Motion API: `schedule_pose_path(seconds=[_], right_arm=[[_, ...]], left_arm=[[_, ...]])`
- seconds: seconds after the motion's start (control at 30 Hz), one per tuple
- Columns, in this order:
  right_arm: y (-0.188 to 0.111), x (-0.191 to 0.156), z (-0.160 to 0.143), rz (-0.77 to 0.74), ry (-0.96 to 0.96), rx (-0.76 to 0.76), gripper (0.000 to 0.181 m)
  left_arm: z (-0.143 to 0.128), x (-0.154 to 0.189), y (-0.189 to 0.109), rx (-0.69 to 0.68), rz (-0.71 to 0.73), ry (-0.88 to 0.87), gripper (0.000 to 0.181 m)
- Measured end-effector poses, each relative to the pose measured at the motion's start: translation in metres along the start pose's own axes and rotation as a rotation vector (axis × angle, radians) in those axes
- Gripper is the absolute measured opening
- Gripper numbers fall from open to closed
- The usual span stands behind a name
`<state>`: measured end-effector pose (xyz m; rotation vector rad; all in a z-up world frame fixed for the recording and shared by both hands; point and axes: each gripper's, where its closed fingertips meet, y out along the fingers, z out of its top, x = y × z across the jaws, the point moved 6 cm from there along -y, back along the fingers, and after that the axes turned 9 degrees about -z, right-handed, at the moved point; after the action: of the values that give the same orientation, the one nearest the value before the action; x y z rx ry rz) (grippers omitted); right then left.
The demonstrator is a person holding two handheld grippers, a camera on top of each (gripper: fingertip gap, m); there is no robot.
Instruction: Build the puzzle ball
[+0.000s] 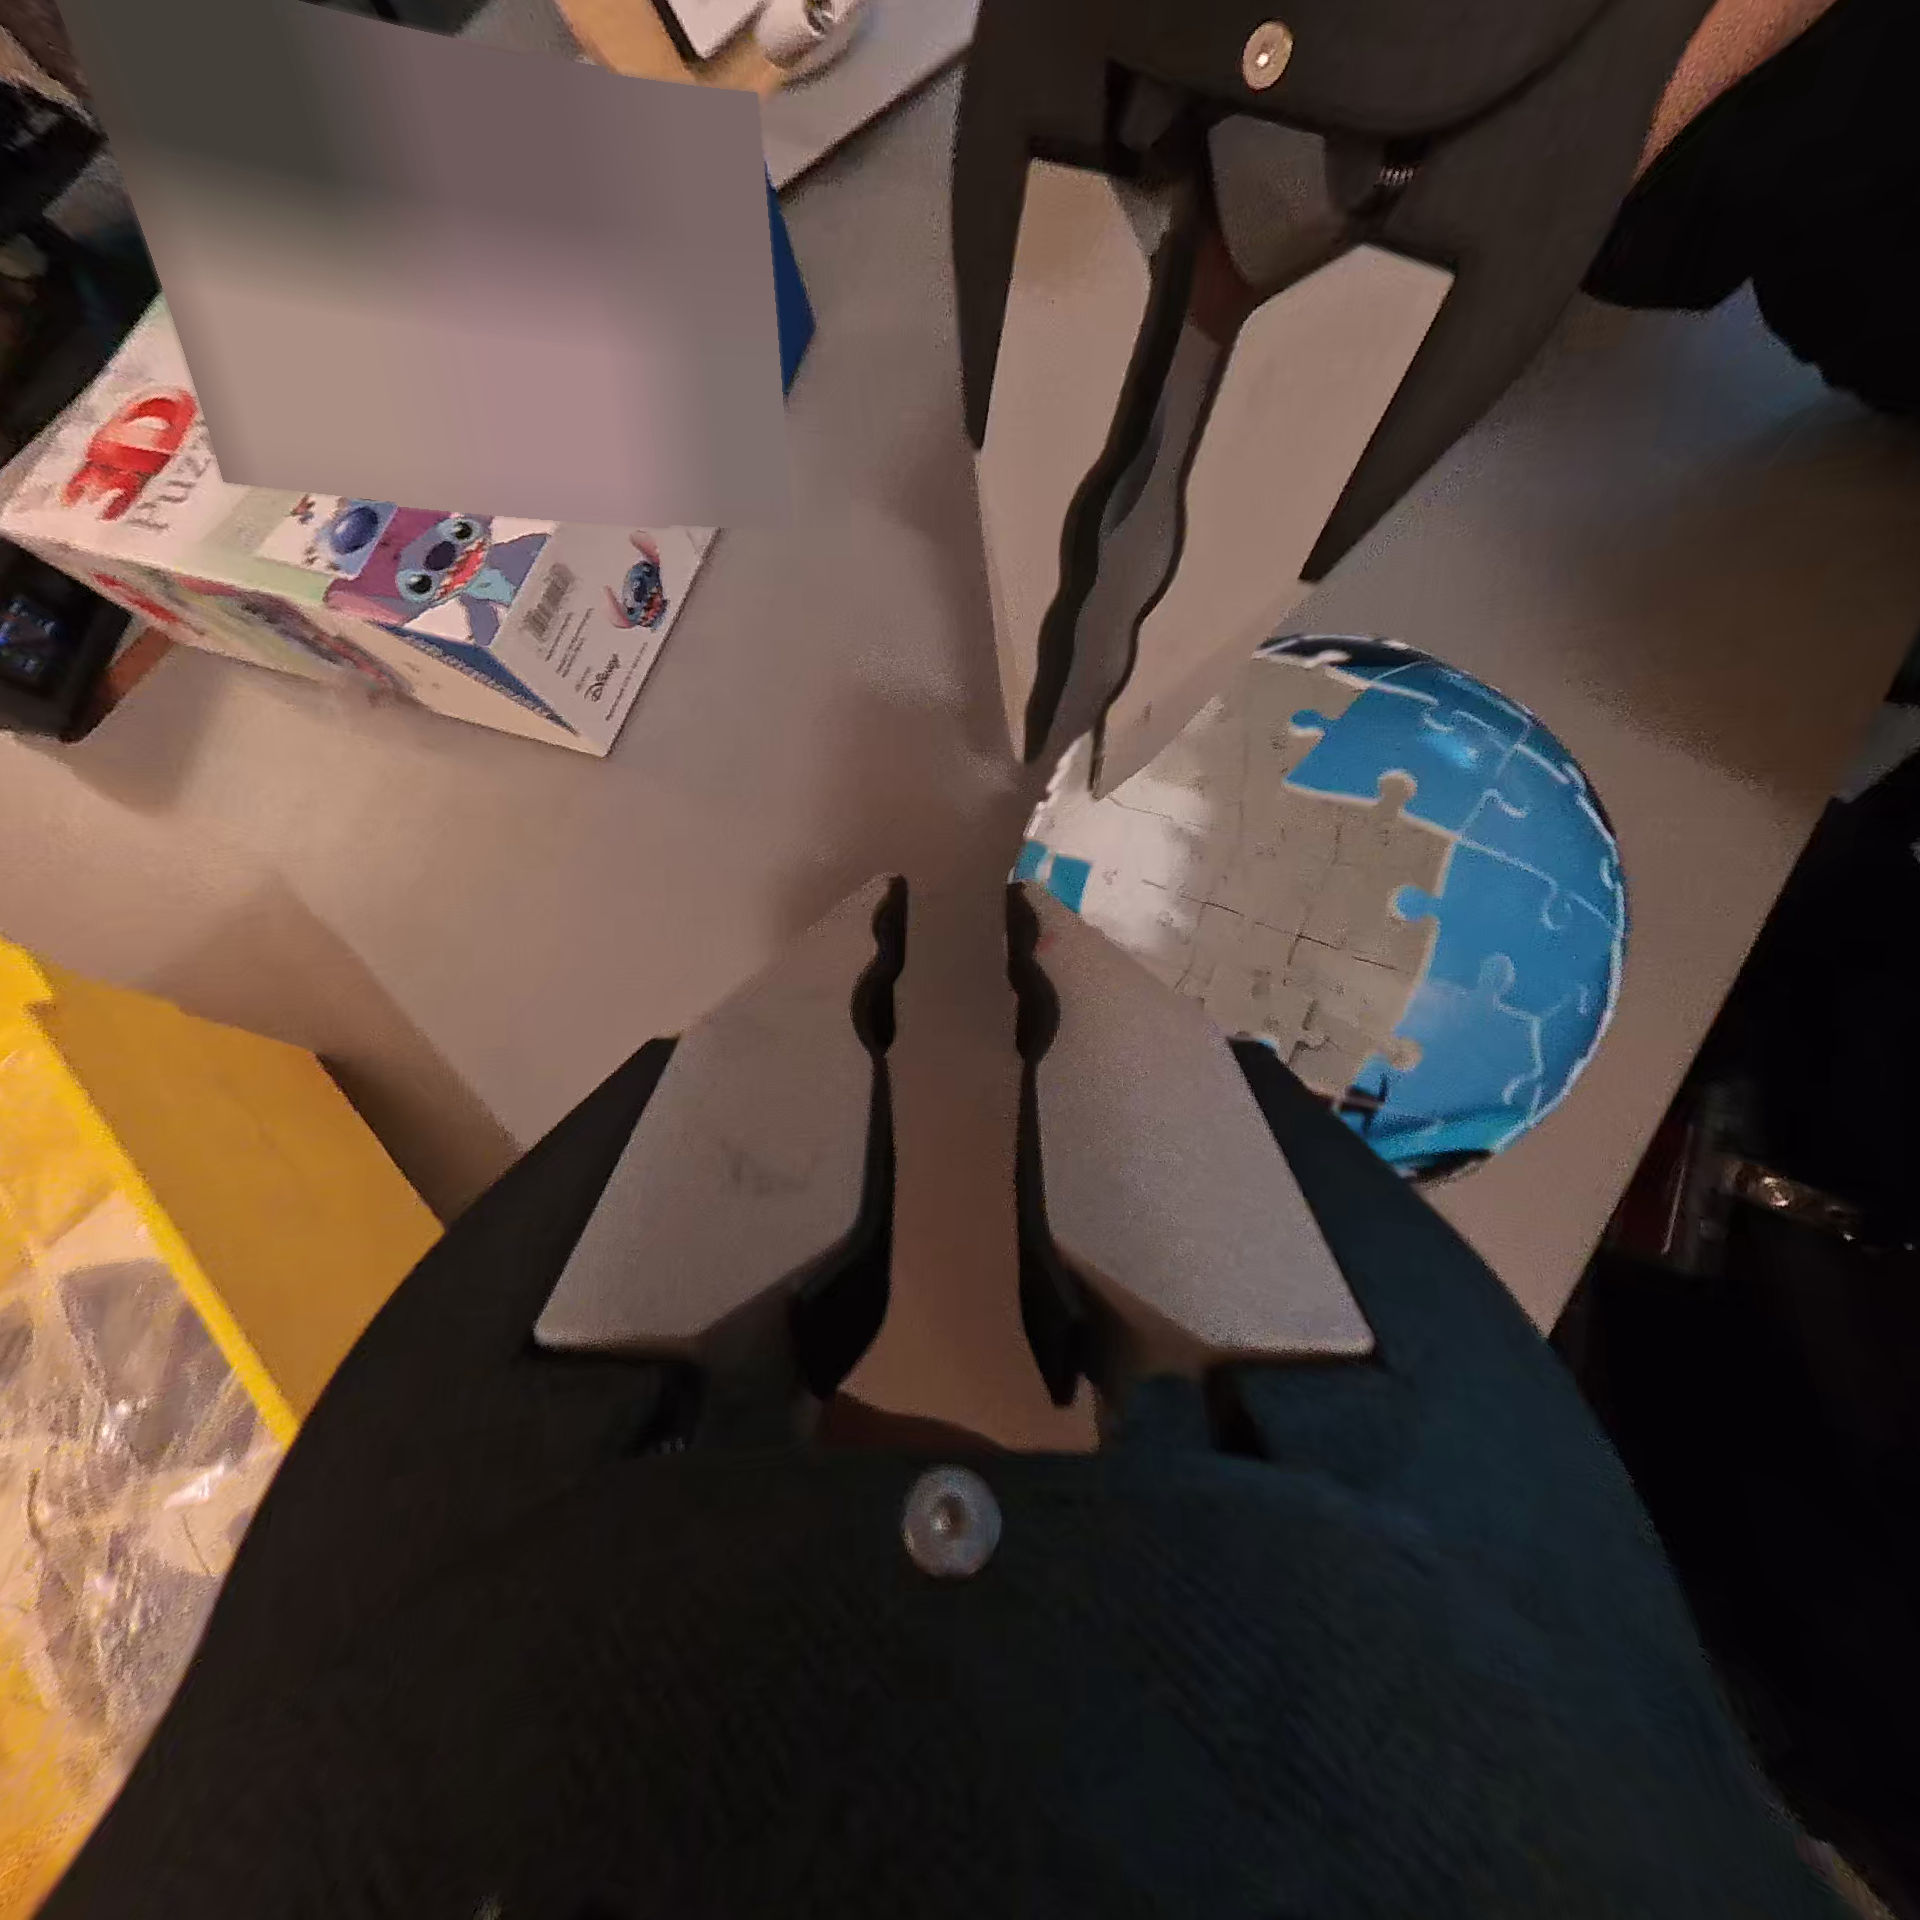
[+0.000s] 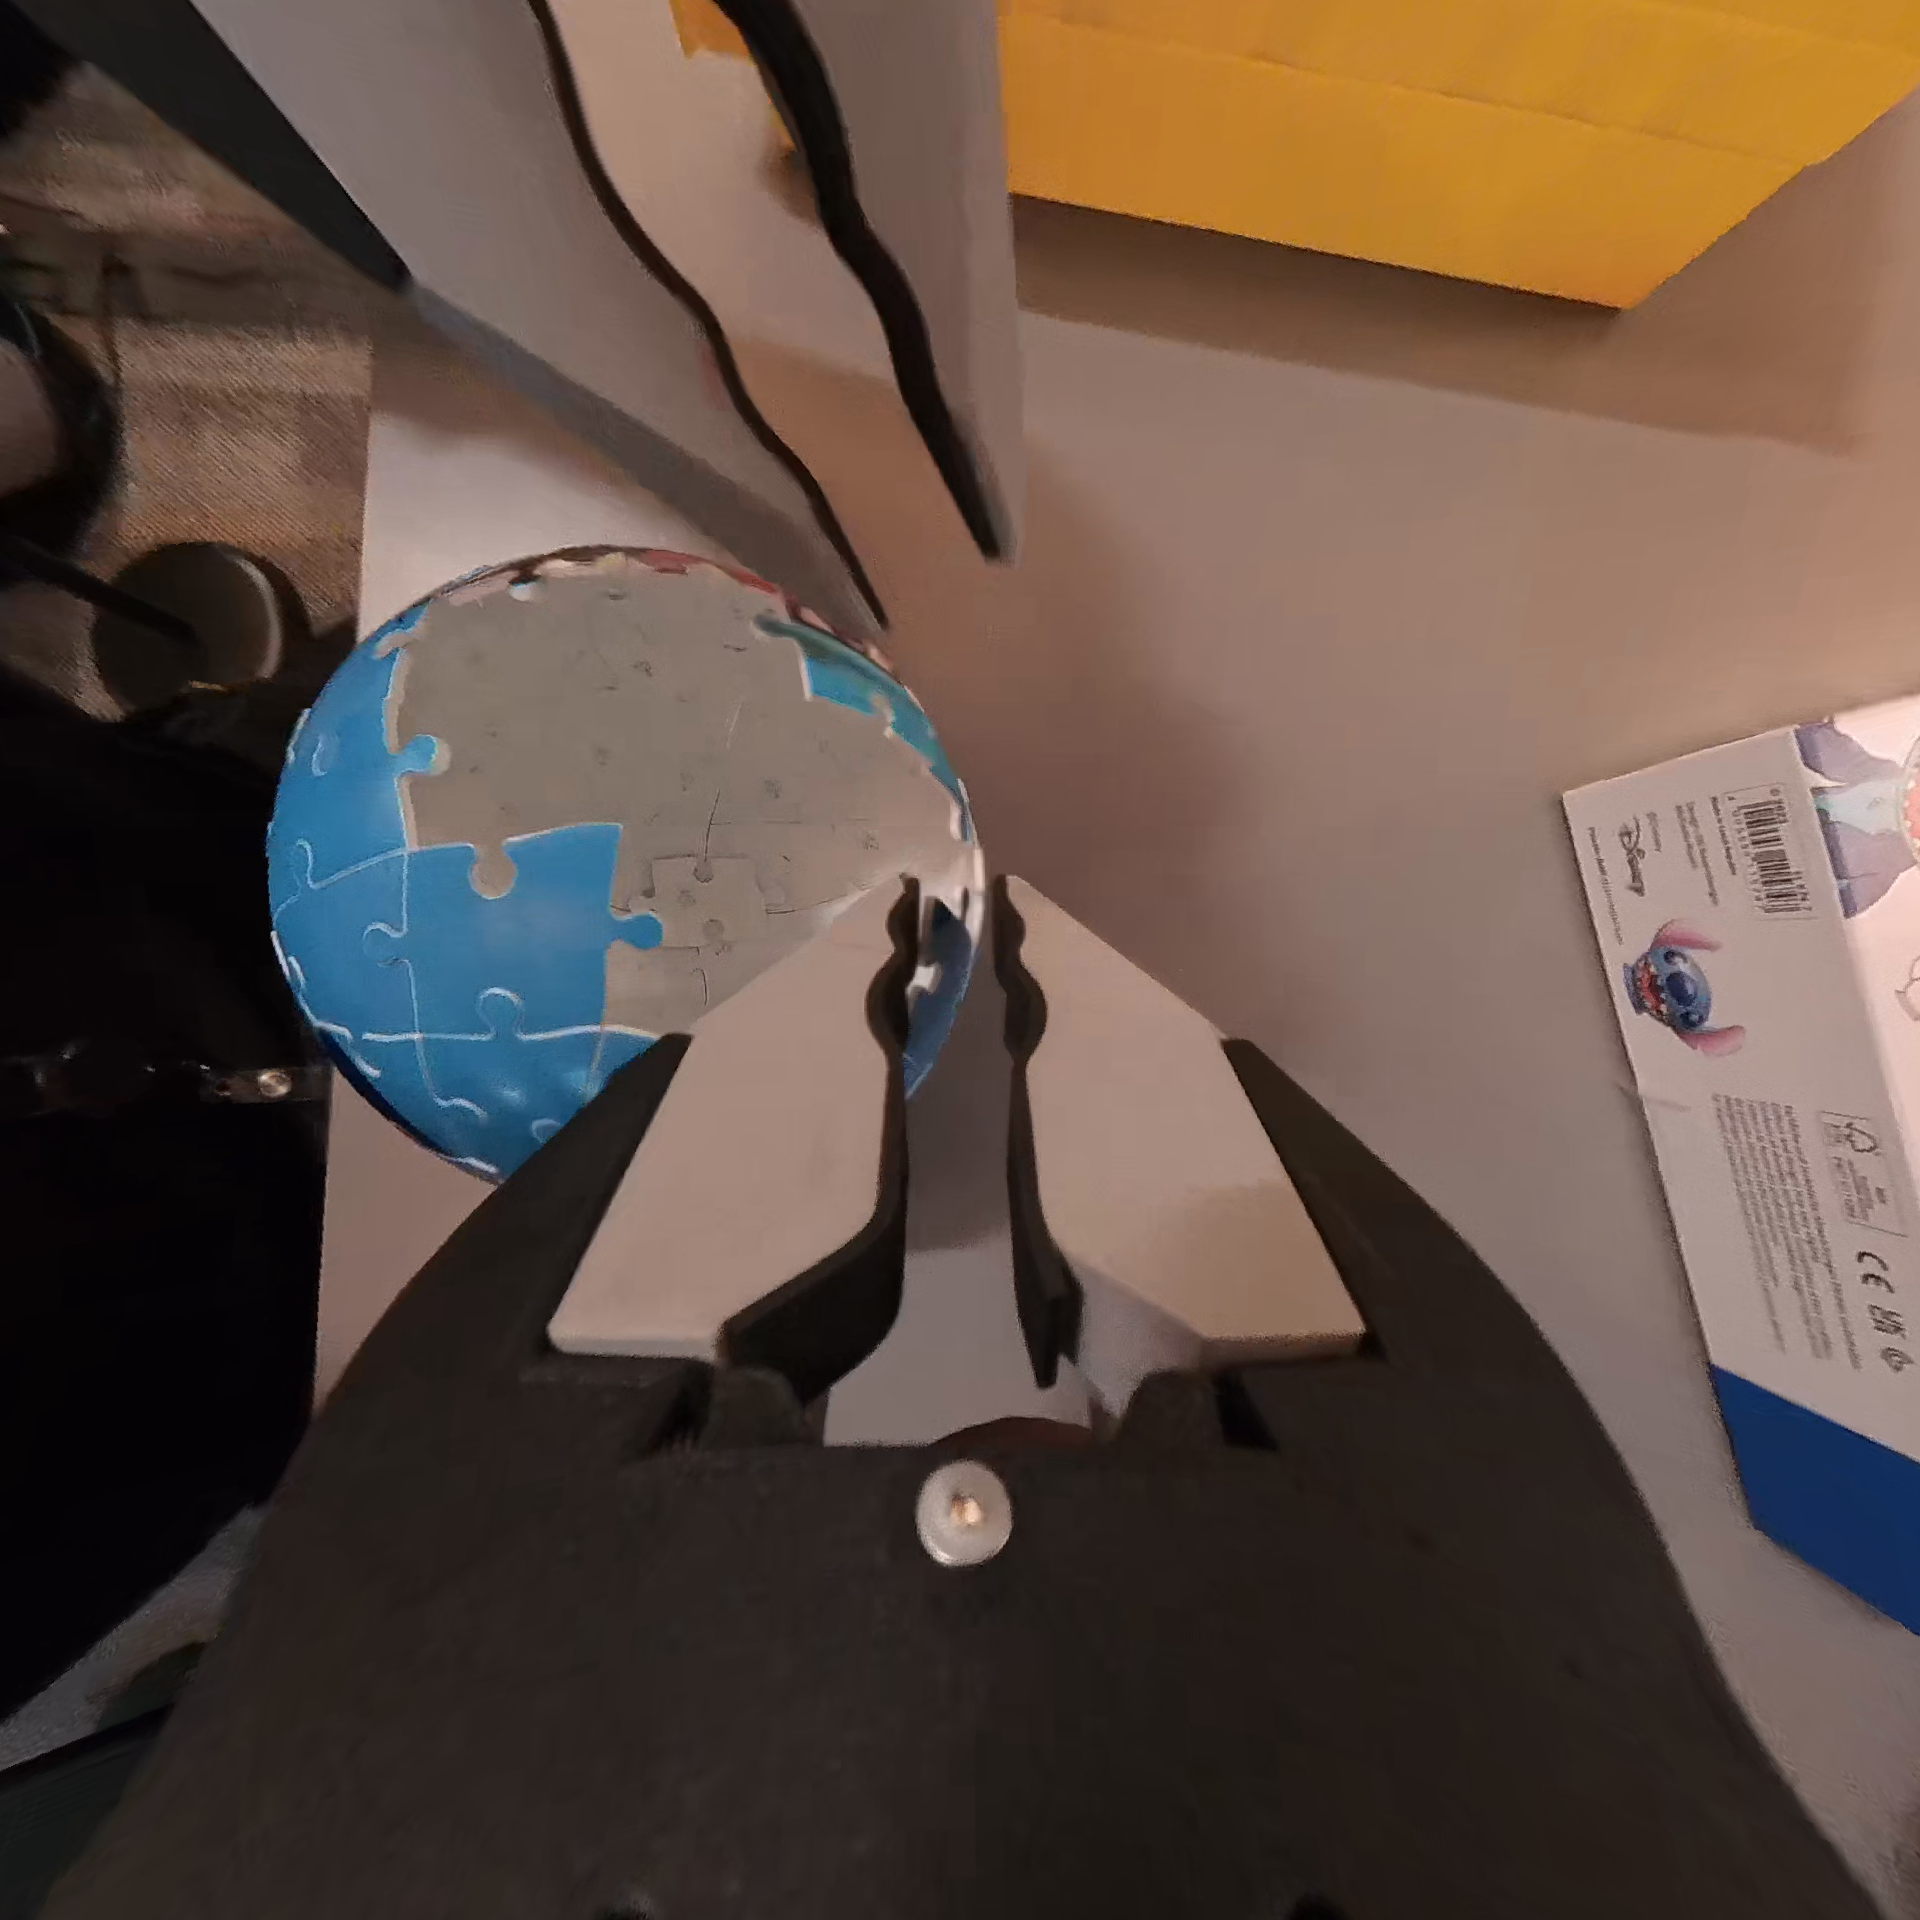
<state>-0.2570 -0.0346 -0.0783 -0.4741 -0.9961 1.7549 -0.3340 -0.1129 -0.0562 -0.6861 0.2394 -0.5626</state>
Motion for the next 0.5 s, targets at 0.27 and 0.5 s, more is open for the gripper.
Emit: schedule_pose_path(seconds=[0.27, 0.5], right_arm=[[-0.054, 0.027, -0.006, 0.177, 0.095, 0.469, 0.045], [-0.055, -0.007, -0.077, 0.289, 0.073, 0.624, 0.083]], left_arm=[[-0.027, 0.024, -0.052, 0.276, -0.046, 0.002, 0.065], [-0.079, 0.045, -0.026, 0.161, -0.095, 0.006, 0.081]])
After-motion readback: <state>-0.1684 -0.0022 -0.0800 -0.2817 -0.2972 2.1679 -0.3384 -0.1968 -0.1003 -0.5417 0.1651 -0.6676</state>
